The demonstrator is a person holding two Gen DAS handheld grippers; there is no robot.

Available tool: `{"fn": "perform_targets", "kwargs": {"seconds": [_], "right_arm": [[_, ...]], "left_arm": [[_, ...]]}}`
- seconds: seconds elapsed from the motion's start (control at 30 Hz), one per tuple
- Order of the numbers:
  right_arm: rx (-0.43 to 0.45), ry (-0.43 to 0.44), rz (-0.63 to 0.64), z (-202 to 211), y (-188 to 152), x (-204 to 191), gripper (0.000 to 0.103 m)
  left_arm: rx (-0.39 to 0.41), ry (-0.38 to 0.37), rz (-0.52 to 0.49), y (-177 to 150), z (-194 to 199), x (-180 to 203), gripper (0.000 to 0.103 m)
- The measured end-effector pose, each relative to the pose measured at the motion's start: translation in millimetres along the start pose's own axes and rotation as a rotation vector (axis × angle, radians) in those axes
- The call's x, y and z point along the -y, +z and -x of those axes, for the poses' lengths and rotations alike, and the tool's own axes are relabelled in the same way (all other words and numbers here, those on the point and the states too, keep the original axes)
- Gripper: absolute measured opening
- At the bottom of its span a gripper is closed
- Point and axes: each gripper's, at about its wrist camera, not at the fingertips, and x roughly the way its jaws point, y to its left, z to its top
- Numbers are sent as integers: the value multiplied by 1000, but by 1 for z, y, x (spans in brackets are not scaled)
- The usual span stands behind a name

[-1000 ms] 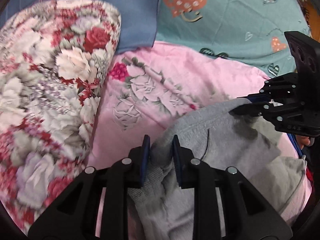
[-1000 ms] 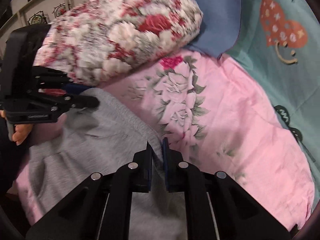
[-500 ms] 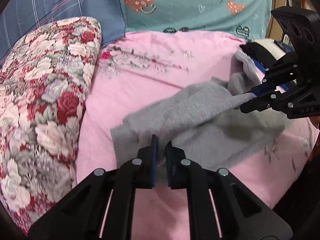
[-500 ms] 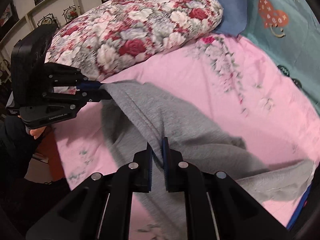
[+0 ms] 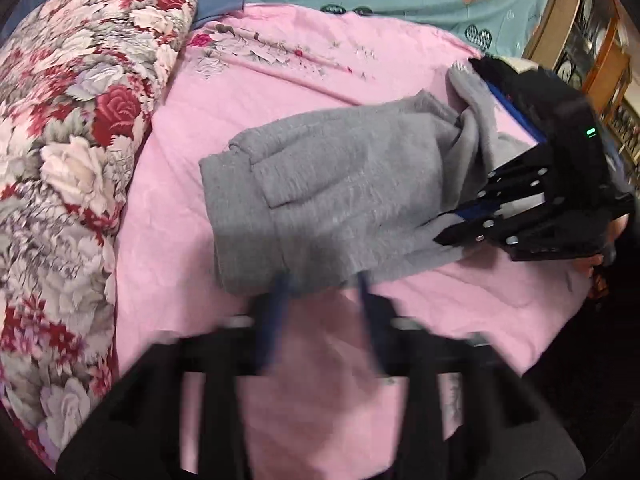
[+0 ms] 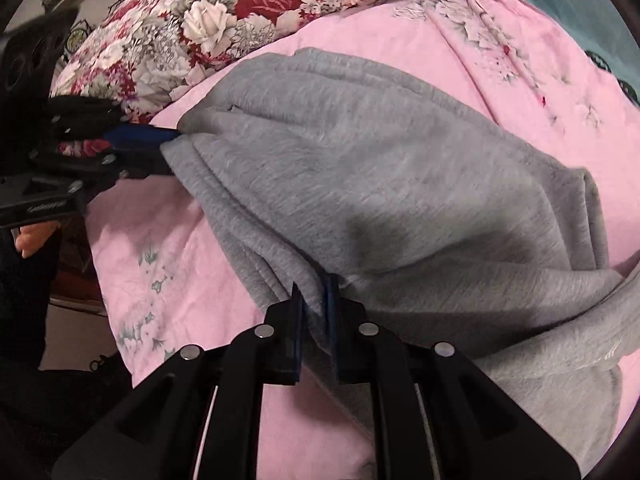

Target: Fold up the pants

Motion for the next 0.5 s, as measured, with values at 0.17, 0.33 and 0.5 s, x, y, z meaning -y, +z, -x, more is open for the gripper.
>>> {"fn": "perform_targets", "kwargs": {"seconds": [0.17,0.33,0.5], "right_arm": [[2,8,-8,6,-1,-2,17],[38,100,11,28,-11,-10,43],[162,92,-36,48,-8,-3,9]], "left_arm": [[182,-22,72,-5,46,10,96],[235,-30,274,18,42,20,96],[196,-54,418,22,2,23,89]]}}
